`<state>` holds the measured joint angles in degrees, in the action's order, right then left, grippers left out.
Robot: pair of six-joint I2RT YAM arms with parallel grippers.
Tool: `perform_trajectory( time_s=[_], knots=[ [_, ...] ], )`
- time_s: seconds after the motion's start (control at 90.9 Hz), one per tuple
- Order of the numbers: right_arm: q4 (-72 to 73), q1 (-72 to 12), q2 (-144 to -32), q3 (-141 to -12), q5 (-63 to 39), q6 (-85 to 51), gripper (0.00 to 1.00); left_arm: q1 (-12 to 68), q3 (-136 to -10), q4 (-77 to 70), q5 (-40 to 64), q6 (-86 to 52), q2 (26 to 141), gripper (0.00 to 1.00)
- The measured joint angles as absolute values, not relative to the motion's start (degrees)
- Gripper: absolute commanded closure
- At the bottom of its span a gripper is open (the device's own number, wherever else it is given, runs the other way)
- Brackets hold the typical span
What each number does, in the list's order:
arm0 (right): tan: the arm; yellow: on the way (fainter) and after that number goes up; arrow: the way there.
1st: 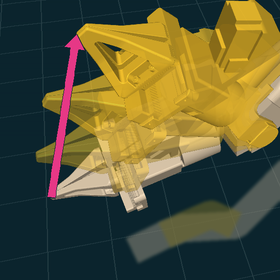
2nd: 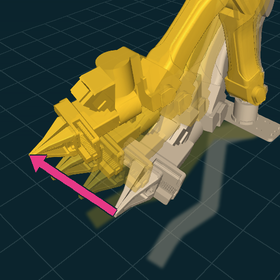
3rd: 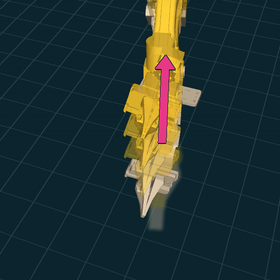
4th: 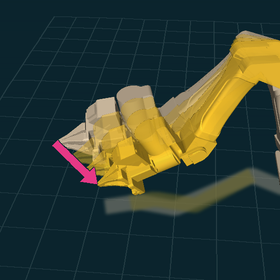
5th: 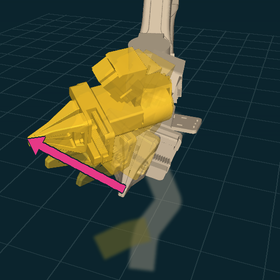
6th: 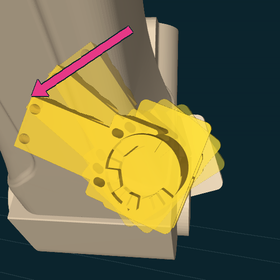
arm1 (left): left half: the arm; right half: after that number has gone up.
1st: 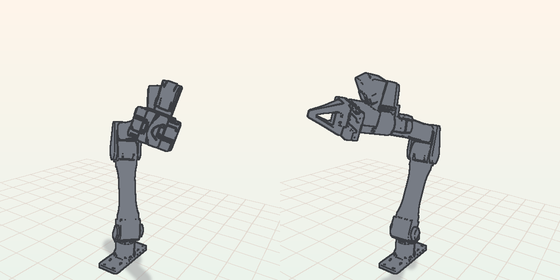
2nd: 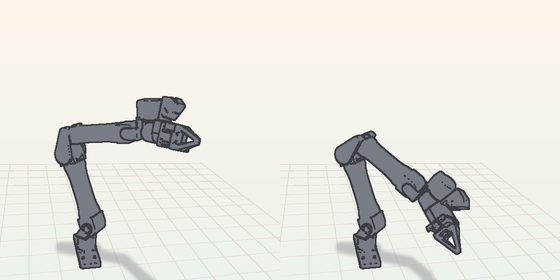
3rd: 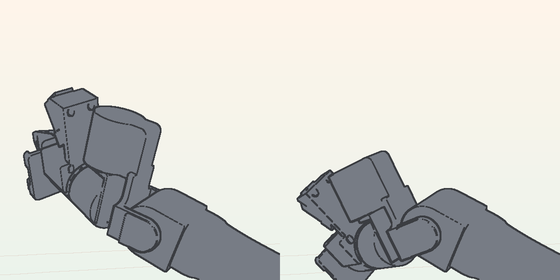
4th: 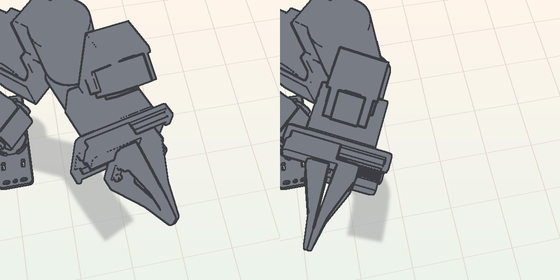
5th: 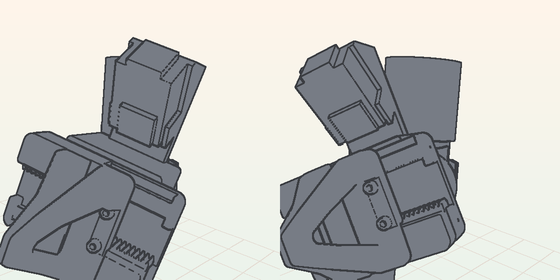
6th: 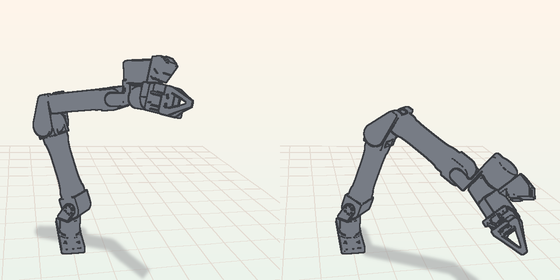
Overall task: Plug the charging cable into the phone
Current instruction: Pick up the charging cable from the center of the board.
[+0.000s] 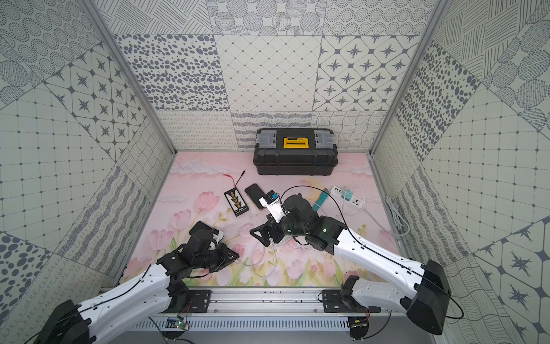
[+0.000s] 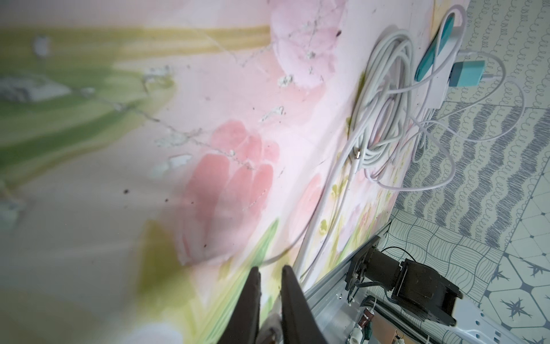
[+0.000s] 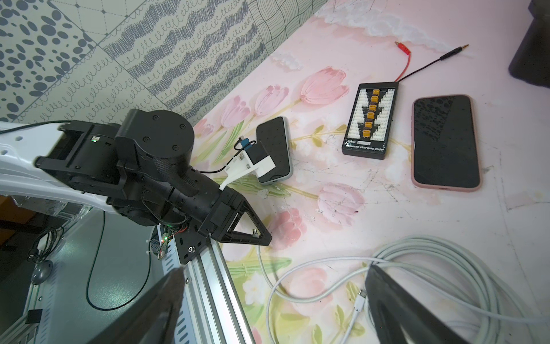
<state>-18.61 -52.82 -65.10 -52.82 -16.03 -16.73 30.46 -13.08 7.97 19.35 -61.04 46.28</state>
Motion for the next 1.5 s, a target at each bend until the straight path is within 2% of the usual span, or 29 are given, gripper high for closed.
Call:
perform_trajectory(
  time_s=[0.55,0.924,1.243,1.397,1.496],
  knots=[
    [-18.7,-53.0,-67.5,-52.3,-18.0,-16.7,0.03,30.5,-13.9,11.4,18.5,-59.3,43.8,0.84],
    [-18.0,-53.0,-68.9,-52.1,-19.1,-17.3,0.03,30.5,-14.6,14.7,18.3,-58.3,40.8,0.79],
    [-17.2,-53.0,-69.0,-51.5,-19.4,-17.6,0.03,30.5,-14.8,16.5,18.4,-57.9,39.3,0.87],
    [-16.9,-53.0,-69.0,-51.5,-19.6,-17.6,0.03,30.5,-15.2,17.7,18.3,-57.5,38.0,1.00],
    [-16.1,-53.0,-69.0,-50.7,-20.3,-17.5,0.03,30.5,-16.1,18.8,18.4,-57.1,37.3,1.00]
  ],
)
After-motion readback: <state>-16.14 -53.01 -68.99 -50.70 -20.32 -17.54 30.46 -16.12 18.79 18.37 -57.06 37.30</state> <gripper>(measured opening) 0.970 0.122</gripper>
